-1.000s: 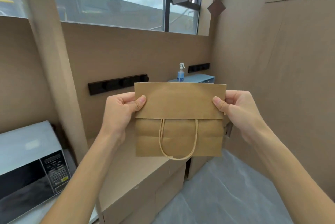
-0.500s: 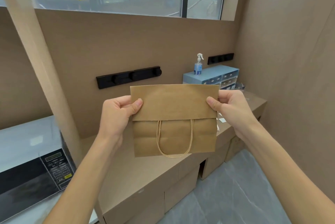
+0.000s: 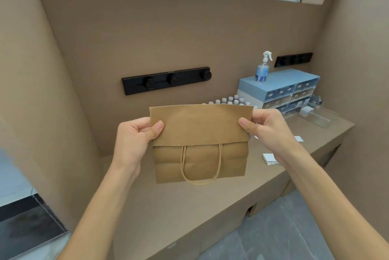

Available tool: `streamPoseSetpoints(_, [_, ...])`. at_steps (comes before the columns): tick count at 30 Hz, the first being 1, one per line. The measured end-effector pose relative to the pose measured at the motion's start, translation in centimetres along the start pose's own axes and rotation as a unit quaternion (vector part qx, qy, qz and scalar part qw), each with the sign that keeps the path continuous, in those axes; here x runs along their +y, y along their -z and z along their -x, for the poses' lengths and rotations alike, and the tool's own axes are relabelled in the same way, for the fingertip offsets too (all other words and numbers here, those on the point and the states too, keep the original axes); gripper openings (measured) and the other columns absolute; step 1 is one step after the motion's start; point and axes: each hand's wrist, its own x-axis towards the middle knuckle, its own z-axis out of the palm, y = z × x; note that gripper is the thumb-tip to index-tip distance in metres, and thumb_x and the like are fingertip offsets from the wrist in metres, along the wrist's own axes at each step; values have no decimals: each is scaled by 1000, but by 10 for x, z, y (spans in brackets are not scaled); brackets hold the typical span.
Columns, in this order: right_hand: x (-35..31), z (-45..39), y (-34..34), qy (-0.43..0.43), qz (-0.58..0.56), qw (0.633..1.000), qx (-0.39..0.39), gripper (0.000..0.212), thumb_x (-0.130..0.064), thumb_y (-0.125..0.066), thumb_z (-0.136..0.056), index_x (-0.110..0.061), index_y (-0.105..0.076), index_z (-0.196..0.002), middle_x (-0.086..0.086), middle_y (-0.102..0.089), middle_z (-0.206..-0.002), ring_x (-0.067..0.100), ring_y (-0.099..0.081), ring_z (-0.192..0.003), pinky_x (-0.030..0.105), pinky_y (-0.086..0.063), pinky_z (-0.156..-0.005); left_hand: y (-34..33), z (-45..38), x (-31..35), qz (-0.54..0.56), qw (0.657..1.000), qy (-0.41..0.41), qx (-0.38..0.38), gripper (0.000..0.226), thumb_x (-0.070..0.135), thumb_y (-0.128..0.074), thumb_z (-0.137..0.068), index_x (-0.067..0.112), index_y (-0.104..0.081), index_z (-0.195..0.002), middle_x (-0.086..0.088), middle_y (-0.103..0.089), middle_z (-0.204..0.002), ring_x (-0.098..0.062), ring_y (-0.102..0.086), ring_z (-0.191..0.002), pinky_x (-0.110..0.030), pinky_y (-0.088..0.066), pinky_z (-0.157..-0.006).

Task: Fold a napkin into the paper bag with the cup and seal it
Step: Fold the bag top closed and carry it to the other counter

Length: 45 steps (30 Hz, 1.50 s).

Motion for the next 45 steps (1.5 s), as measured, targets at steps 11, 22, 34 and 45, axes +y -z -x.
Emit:
streamPoseSetpoints(11, [81, -77, -56, -41, 9, 992, -118, 29, 2, -70, -89, -22, -80, -76, -9, -79, -75, 4, -69, -73, 21, -54, -76, 37, -35, -77, -40, 997, 49, 54, 30, -3, -69, -87, 23, -84, -83, 1, -81, -89, -8, -74, -81, -16, -56, -72])
streamPoseSetpoints(22, [227, -116, -115, -110, 0, 976, -189, 31, 0, -72, -87, 12, -54, -66, 13, -44, -66, 20, -37, -70, 36, -29, -66, 24, -21, -185, -168, 960, 147, 169, 28, -13, -68, -84, 10, -73, -68, 24, -71, -59, 15, -58, -52, -1, -43, -54])
streamPoseSetpoints(34, [317, -91, -153, -204, -15, 949, -240, 36, 7, -67, -89, -20, -73, -67, -18, -68, -60, -3, -56, -60, 18, -44, -65, 24, 10, -272, -251, 897, 252, 263, 67, -3, -78, -80, 26, -21, -59, 13, -21, -57, -6, -17, -55, -23, -15, -47])
streamPoseSetpoints(45, [331, -66, -179, -245, 58, 943, -219, 30, 2, -67, -90, -23, -78, -78, 17, -74, -77, 14, -57, -68, 31, -50, -69, 47, 22, -310, -249, 886, 303, 249, 55, -3, -76, -82, 17, -29, -60, -4, -27, -66, -18, -24, -68, -32, -18, -60])
